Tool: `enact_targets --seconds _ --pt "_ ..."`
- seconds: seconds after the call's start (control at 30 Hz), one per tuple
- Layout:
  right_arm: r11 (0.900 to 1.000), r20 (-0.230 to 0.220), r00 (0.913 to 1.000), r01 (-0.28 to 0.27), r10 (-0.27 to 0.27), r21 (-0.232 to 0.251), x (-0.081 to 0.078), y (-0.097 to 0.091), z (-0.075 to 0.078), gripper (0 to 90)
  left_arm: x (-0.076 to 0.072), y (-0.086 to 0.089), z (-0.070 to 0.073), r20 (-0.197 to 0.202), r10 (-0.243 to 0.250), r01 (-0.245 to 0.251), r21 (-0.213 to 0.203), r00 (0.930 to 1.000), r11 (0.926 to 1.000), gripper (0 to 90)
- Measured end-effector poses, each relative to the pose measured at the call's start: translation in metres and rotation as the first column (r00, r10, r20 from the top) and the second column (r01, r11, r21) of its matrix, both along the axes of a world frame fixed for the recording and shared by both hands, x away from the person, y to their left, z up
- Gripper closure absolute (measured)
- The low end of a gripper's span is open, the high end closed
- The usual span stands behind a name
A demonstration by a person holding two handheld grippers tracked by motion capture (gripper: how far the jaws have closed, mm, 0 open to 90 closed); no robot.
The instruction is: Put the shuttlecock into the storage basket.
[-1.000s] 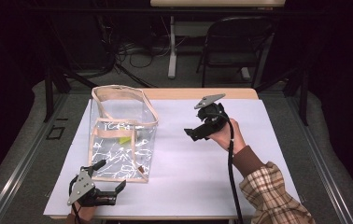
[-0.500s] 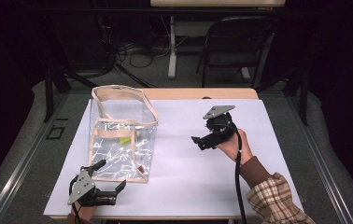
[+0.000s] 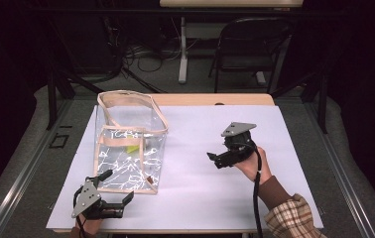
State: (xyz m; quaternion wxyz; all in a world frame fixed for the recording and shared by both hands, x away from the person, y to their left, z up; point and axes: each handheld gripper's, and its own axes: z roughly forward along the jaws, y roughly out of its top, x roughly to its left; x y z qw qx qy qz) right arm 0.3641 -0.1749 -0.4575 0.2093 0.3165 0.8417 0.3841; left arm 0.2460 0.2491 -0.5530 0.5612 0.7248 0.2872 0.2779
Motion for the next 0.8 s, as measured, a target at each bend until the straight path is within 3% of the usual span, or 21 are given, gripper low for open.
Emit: enact_targets --seconds 0.8 --pt "0.9987 0.095 0.9955 -0.006 0.001 0.051 -0.038 -0.016 -0.024 0.0 0.000 0.000 0.000 -0.002 0.001 -0.001 0.003 1.0000 1.0000 0.0"
